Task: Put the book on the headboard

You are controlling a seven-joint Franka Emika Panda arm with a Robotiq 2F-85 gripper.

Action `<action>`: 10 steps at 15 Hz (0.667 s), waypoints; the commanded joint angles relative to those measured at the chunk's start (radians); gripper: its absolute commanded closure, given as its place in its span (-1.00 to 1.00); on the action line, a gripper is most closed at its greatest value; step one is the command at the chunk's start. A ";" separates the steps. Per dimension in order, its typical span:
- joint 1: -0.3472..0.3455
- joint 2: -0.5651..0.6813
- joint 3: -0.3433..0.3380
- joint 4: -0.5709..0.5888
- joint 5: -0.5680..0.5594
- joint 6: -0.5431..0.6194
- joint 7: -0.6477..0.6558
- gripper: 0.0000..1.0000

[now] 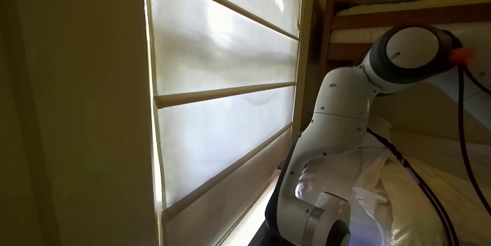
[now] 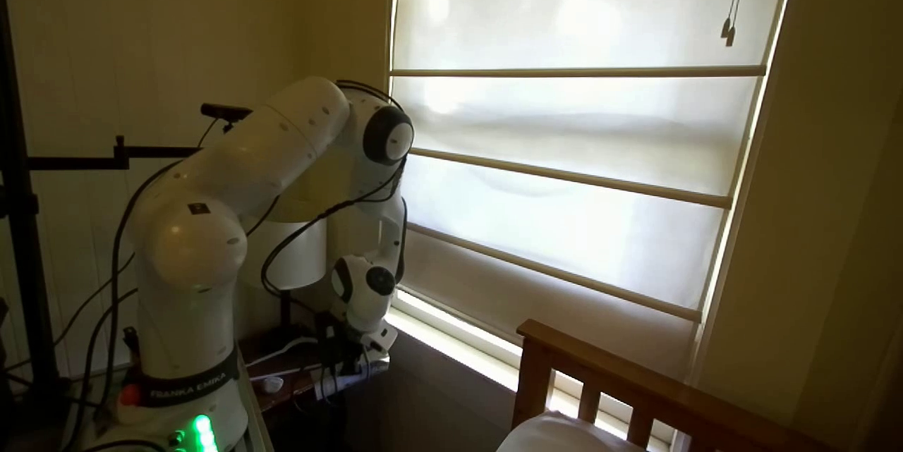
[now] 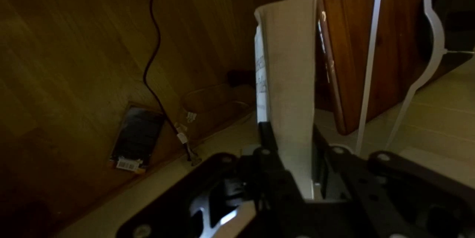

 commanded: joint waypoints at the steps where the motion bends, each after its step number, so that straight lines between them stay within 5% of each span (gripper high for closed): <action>1: -0.081 -0.039 -0.001 -0.076 -0.173 -0.041 0.064 0.88; 2: -0.035 -0.026 -0.002 -0.033 -0.068 -0.004 0.015 0.53; 8: -0.080 -0.020 -0.006 -0.056 -0.143 -0.024 0.037 0.53; 9: -0.084 -0.030 -0.016 -0.060 -0.138 -0.016 0.025 0.88; 10: -0.096 -0.064 -0.035 -0.075 -0.126 0.002 -0.004 0.88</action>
